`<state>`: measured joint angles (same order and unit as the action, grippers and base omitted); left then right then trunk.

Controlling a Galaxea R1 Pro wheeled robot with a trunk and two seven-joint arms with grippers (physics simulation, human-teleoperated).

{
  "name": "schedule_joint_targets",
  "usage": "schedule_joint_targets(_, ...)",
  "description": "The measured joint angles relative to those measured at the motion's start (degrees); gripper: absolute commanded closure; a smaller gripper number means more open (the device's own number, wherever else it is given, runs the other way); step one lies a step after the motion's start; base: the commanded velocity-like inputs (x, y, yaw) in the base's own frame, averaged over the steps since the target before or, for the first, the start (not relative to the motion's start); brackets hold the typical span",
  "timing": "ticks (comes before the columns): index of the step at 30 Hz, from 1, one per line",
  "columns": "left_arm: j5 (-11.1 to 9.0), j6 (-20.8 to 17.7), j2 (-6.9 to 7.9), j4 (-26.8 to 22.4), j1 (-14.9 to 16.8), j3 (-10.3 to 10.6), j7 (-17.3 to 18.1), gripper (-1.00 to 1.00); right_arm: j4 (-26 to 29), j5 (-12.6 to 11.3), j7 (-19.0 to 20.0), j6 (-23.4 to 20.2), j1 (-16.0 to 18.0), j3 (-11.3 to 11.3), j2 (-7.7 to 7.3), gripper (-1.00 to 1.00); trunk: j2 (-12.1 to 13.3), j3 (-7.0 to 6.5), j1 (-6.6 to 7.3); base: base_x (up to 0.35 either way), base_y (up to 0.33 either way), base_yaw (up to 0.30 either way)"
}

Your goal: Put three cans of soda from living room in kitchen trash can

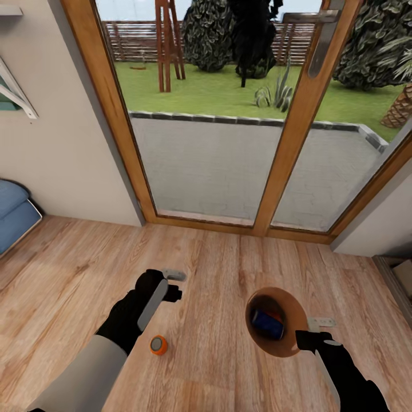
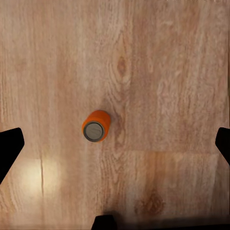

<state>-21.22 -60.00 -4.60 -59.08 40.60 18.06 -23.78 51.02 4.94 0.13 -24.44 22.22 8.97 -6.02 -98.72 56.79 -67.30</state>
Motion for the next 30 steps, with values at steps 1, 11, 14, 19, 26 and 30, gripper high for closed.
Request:
schedule_joint_targets(1,-0.3,0.0,0.01,-0.1,0.0,-0.8,0.1,-1.0,0.0,0.1,0.0,0.0,0.0,0.0,0.01,1.0,0.0,0.0,0.0,-0.002,0.0,0.0)
schedule_joint_targets(11,-3.1,0.0,0.27,-0.4,0.1,-11.2,4.4,-1.0,0.0,0.0,0.0,0.0,0.0,-0.1,0.03,1.0,0.0,0.0,0.0,0.0,0.0,0.0)
schedule_joint_targets(14,-3.1,0.0,0.43,-0.9,0.2,-11.4,4.4,-1.0,0.0,0.0,0.0,0.0,0.0,-0.1,0.04,1.0,0.0,0.0,0.0,0.0,0.0,0.0)
schedule_joint_targets(19,-3.1,0.0,0.68,-1.9,0.2,-11.5,4.3,-1.0,0.0,0.0,0.0,0.1,0.0,-0.2,0.04,1.0,0.0,0.0,0.0,0.0,0.0,0.0)
schedule_joint_targets(26,-2.9,0.0,0.73,-2.1,0.2,-11.6,4.1,-1.0,-0.1,0.0,0.0,0.1,0.0,-0.2,0.04,1.0,0.0,0.0,0.0,0.0,0.0,0.0)
schedule_joint_targets(30,-2.9,0.0,1.29,-2.1,0.2,-11.6,4.3,-1.0,0.0,0.0,0.0,0.1,0.0,-0.2,0.03,1.0,0.0,0.0,0.0,0.0,0.0,0.0)
